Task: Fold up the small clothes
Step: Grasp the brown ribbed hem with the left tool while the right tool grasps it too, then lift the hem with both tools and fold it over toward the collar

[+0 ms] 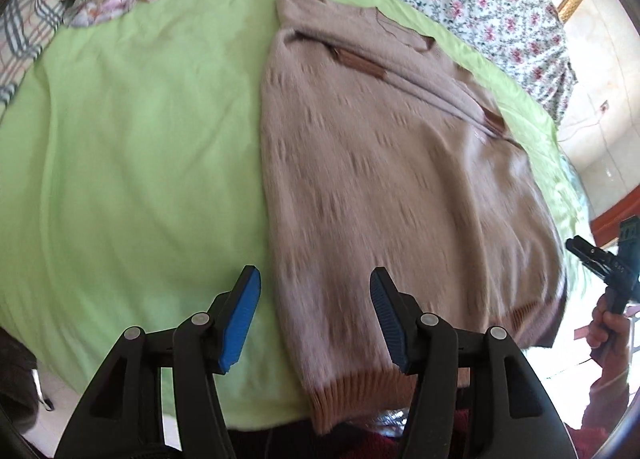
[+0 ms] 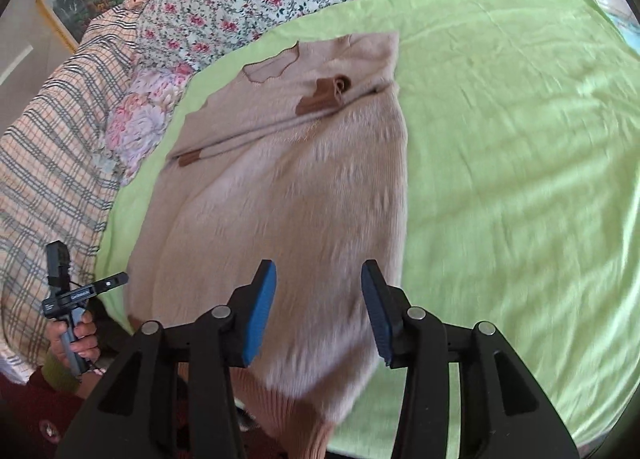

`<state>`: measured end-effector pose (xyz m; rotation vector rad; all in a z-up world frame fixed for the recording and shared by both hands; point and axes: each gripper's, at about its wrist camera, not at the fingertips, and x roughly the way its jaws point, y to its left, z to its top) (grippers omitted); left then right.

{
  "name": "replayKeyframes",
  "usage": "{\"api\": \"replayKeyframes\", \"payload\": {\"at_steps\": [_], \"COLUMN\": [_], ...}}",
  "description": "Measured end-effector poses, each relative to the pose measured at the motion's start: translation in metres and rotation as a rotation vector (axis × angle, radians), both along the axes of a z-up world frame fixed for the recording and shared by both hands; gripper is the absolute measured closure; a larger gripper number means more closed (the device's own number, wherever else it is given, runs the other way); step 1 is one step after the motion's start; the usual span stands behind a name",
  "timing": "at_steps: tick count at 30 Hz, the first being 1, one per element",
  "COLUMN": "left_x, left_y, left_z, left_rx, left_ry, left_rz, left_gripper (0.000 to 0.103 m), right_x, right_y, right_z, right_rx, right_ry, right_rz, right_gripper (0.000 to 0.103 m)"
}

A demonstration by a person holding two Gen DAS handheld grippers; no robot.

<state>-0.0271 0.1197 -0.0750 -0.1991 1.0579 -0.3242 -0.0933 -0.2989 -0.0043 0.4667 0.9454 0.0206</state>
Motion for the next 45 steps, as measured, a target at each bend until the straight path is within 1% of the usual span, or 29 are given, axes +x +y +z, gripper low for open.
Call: {"api": "replayKeyframes", "payload": {"at_steps": [4,5,10,14,18,19,20,21,22,23,24,25,26,28,30,32,35,36,37,38,40,41,42,44,45], "left_x": [-0.016,-0.021,-0.036,-0.039,-0.036,-0.034,-0.033,-0.032,-0.031,-0.032,-0.033,-0.035,-0.038,-0.044,-0.047,-0.044,-0.04,-0.039,-0.037,-0.035,-0.034,-0.034,-0.034,-0.033,-0.034], "left_y": [0.0,-0.001,-0.003,0.002,0.001,0.0,-0.002,-0.003,-0.005,-0.006,-0.005,-0.003,0.0,0.007,0.014,0.016,0.013,0.012,0.009,0.008,0.006,0.004,0.002,-0.006,-0.01], "left_z": [-0.009,-0.011,-0.017,-0.022,-0.024,-0.025,-0.024,-0.023,-0.023,-0.023,-0.022,-0.018,-0.013,-0.003,0.0,-0.004,-0.013,-0.016,-0.02,-0.025,-0.031,-0.032,-0.031,-0.029,-0.027], "left_rx": [-0.054,-0.071,-0.115,-0.167,-0.195,-0.198,-0.193,-0.181,-0.163,-0.159,-0.159,-0.153,-0.144,-0.14,-0.158,-0.156,-0.181,-0.189,-0.199,-0.2,-0.216,-0.216,-0.213,-0.205,-0.199], "left_ry": [0.016,0.019,0.014,0.018,0.021,0.021,0.016,0.01,0.003,0.002,-0.003,-0.018,-0.04,-0.082,-0.098,-0.087,-0.049,-0.031,-0.009,0.02,0.051,0.044,0.039,0.022,0.009], "left_rz": [-0.024,-0.039,-0.105,-0.154,-0.177,-0.184,-0.187,-0.189,-0.194,-0.197,-0.197,-0.197,-0.198,-0.195,-0.191,-0.19,-0.202,-0.208,-0.216,-0.222,-0.24,-0.248,-0.258,-0.286,-0.298], "left_gripper": [0.046,0.048,0.048,0.048,0.048,0.048,0.056,0.063,0.08,0.09,0.091,0.097,0.097,0.098,0.098,0.098,0.097,0.095,0.089,0.077,0.068,0.065,0.063,0.063,0.063], "right_x": [-0.022,-0.027,-0.05,-0.056,-0.048,-0.045,-0.043,-0.041,-0.04,-0.04,-0.043,-0.051,-0.055,-0.069,-0.075,-0.072,-0.062,-0.06,-0.059,-0.058,-0.061,-0.062,-0.062,-0.058,-0.055], "right_y": [0.001,0.001,0.001,0.004,0.015,0.02,0.026,0.031,0.033,0.033,0.03,0.026,0.018,0.001,-0.007,-0.006,0.0,0.001,0.0,0.0,0.0,0.001,0.002,0.005,0.008], "right_z": [-0.007,-0.009,-0.018,-0.027,-0.037,-0.039,-0.041,-0.043,-0.043,-0.042,-0.041,-0.038,-0.036,-0.03,-0.031,-0.035,-0.044,-0.047,-0.049,-0.053,-0.056,-0.056,-0.057,-0.058,-0.059], "right_rx": [0.014,0.019,0.041,0.102,0.196,0.205,0.2,0.191,0.184,0.184,0.189,0.194,0.201,0.224,0.223,0.228,0.259,0.27,0.267,0.254,0.266,0.276,0.288,0.309,0.316], "right_ry": [0.021,0.026,0.062,0.048,0.024,0.024,0.025,0.021,0.014,0.013,0.005,-0.019,-0.035,-0.07,-0.071,-0.066,-0.051,-0.04,-0.03,-0.009,0.006,-0.002,-0.009,-0.016,-0.019], "right_rz": [0.027,0.03,0.071,0.108,0.151,0.165,0.171,0.176,0.177,0.176,0.17,0.164,0.161,0.14,0.127,0.134,0.156,0.159,0.157,0.153,0.167,0.177,0.183,0.192,0.198], "right_gripper": [0.057,0.057,0.057,0.057,0.057,0.057,0.057,0.06,0.067,0.092,0.093,0.093,0.093,0.095,0.095,0.095,0.095,0.094,0.092,0.091,0.09,0.086,0.079,0.074,0.074]}}
